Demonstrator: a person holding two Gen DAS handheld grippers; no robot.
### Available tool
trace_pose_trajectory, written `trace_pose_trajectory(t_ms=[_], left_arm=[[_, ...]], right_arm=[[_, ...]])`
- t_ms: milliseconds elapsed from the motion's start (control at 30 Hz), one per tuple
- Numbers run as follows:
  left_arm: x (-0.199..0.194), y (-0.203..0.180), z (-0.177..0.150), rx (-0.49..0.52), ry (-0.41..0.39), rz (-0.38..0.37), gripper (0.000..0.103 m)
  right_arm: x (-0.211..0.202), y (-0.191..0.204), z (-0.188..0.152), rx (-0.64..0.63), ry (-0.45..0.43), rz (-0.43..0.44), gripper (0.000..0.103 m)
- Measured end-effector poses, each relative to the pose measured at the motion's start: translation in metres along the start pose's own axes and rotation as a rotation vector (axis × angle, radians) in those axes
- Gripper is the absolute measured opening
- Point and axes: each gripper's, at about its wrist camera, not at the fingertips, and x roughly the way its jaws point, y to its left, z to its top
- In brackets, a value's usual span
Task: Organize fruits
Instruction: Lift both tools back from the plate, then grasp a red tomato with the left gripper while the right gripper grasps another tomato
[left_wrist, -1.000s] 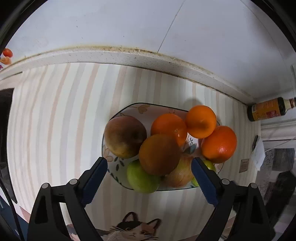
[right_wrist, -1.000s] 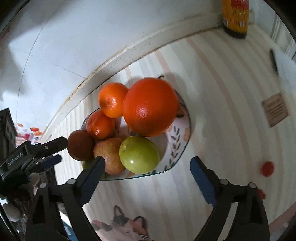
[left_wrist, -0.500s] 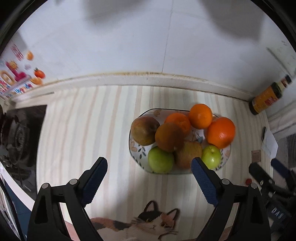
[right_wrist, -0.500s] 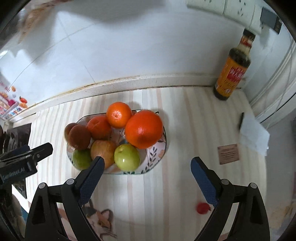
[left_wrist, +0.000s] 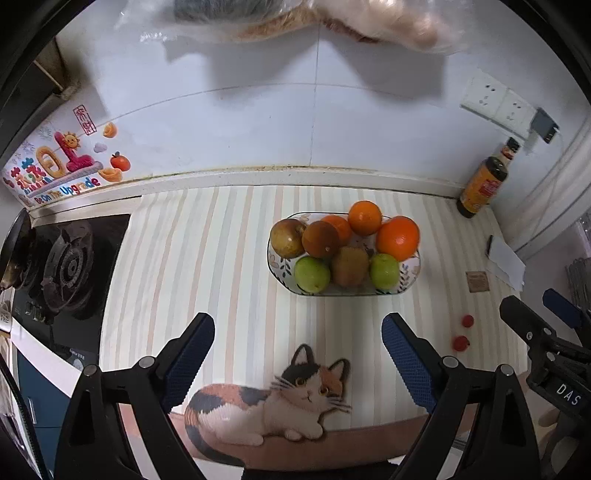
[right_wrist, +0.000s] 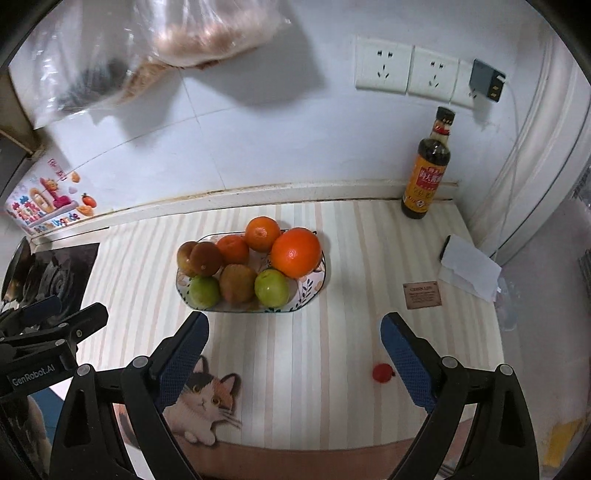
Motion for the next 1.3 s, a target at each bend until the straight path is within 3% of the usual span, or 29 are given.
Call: trace_pose_trajectory(t_ms=[367, 633, 800, 900, 1033, 1167, 1300], left_arm=[[-0.055, -0.007, -0.032, 0.019, -0.079, -0.015, 0.093], [-0.076, -0.004, -0.041, 0.020, -0.135, -0.014, 0.093], [-0.072, -0.002, -0.047, 0.035, -0.117, -0.016, 0.093], [-0.070, 0.000, -0.050, 0.043, -0.117, -0.012, 0.101], [-0.068, 0.000, -0.052, 0.061, -0.138, -0.007, 0.103], [-0.059, -0.008, -0.055, 0.090, -0.145, 0.013, 0.103], [-0.039, -0.029, -0.052, 0.112, -0.142, 0.055, 0.103]], right_arm=[[-0.078, 0.007, -0.025, -0.008, -0.092, 0.010, 0.096], [-0.107, 0.013, -0.035, 0.001, -0.135, 0.006, 0.098], [-0.105, 0.014, -0.042, 0.022, -0.130, 0.005, 0.098], [-0.105, 0.016, -0.047, 0.044, -0.138, 0.010, 0.098], [-0.102, 0.007, -0.052, 0.118, -0.161, 0.090, 0.101], [-0.086, -0.022, -0.061, 0.240, -0.135, 0.148, 0.101], [-0.060, -0.070, -0.073, 0.341, -0.084, 0.140, 0.101]])
